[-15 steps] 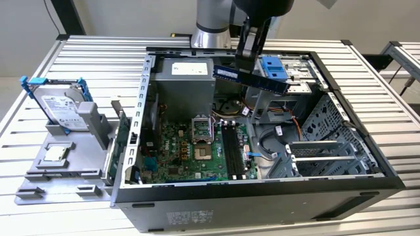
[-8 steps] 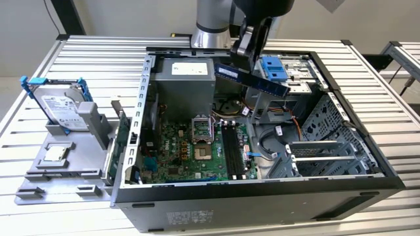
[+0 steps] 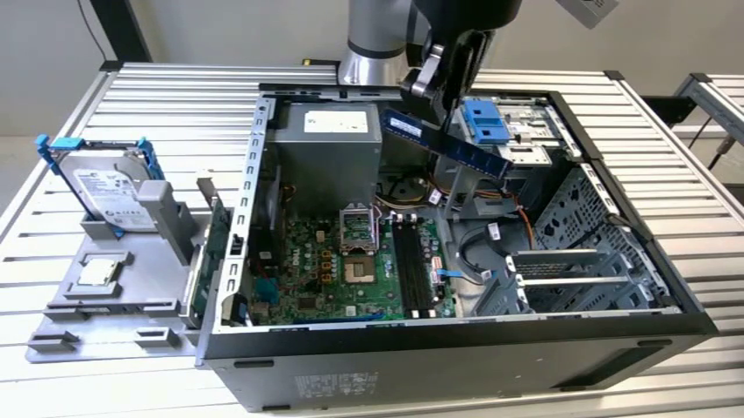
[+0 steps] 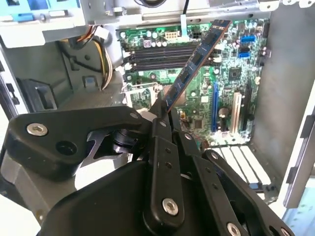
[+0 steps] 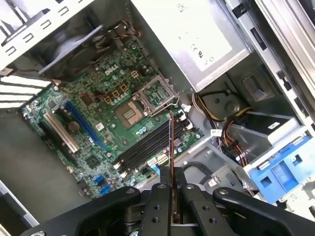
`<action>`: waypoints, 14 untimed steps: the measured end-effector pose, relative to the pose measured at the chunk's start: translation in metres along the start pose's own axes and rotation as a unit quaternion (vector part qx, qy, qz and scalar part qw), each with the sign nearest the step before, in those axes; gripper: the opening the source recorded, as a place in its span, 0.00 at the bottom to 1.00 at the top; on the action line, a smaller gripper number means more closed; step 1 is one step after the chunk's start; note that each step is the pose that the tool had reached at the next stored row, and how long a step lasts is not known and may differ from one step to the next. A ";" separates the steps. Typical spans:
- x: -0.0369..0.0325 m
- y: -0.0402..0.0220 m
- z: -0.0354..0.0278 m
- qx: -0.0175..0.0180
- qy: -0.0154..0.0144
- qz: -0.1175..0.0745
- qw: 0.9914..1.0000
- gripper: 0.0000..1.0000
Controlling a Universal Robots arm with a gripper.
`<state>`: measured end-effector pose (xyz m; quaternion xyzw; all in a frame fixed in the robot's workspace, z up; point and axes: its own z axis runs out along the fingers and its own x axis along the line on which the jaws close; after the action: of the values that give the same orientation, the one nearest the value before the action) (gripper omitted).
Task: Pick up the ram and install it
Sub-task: 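Insert the ram into the slot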
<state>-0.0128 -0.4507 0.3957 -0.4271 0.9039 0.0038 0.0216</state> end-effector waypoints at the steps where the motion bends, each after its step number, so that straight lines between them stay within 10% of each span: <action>1: 0.0000 0.0000 0.0000 0.000 0.000 0.008 1.000 0.00; 7: 0.0000 0.0000 0.0000 0.002 0.001 0.054 0.999 0.00; 14: 0.0000 0.0000 0.0000 0.004 0.001 0.106 0.994 0.00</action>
<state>-0.0128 -0.4507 0.3957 -0.3292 0.9440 0.0015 0.0218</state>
